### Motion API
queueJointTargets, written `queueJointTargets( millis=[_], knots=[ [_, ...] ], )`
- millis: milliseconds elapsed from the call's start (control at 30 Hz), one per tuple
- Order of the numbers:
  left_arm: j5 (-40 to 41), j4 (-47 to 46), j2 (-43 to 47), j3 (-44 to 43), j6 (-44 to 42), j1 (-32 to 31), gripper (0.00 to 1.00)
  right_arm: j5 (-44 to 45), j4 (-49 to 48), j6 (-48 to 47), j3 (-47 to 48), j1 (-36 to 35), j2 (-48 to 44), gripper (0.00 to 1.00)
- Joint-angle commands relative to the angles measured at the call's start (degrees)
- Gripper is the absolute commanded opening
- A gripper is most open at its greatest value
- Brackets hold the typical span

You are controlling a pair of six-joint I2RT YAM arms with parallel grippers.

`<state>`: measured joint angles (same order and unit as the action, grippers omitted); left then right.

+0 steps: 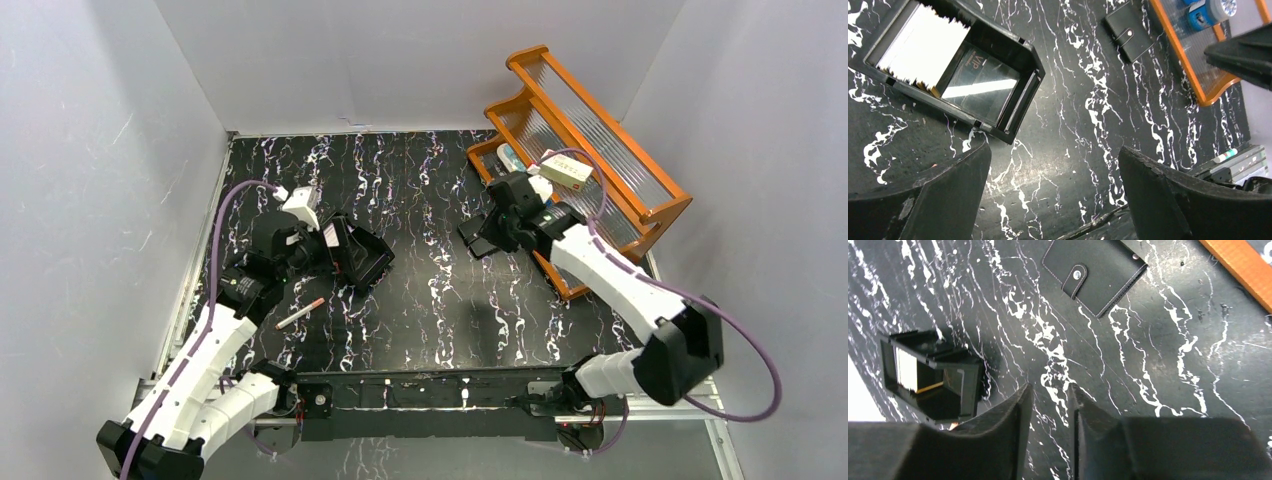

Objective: Put the credit cards into the card holder
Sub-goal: Open the card holder at the center of the board.

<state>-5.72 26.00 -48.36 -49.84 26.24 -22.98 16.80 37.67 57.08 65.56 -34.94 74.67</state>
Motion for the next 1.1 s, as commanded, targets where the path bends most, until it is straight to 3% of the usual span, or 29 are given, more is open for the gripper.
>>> queueJointTargets(
  millis=[0,133,267,533,1067],
  knots=[
    [-1.6,-2.9,1.8,2.8,-1.8,0.3,0.99,3.8,-2.6,5.3,4.3,0.2,6.7,0.37],
    [-0.2,-4.1,3.3,6.0,-2.6,0.3,0.99,9.2,-4.1,8.0,5.4,0.1,13.6,0.36],
    [-4.0,-6.6,5.2,9.5,-3.6,0.3,0.99,12.4,-3.9,10.0,8.4,0.2,20.5,0.36],
    [-5.5,-7.9,8.6,10.8,-5.0,0.3,0.99,11.6,-1.9,11.1,17.0,1.3,33.0,0.35],
    [-6.6,-7.9,9.2,11.0,-6.6,0.3,0.99,12.0,4.5,17.3,22.3,2.1,41.6,0.38]
  ],
)
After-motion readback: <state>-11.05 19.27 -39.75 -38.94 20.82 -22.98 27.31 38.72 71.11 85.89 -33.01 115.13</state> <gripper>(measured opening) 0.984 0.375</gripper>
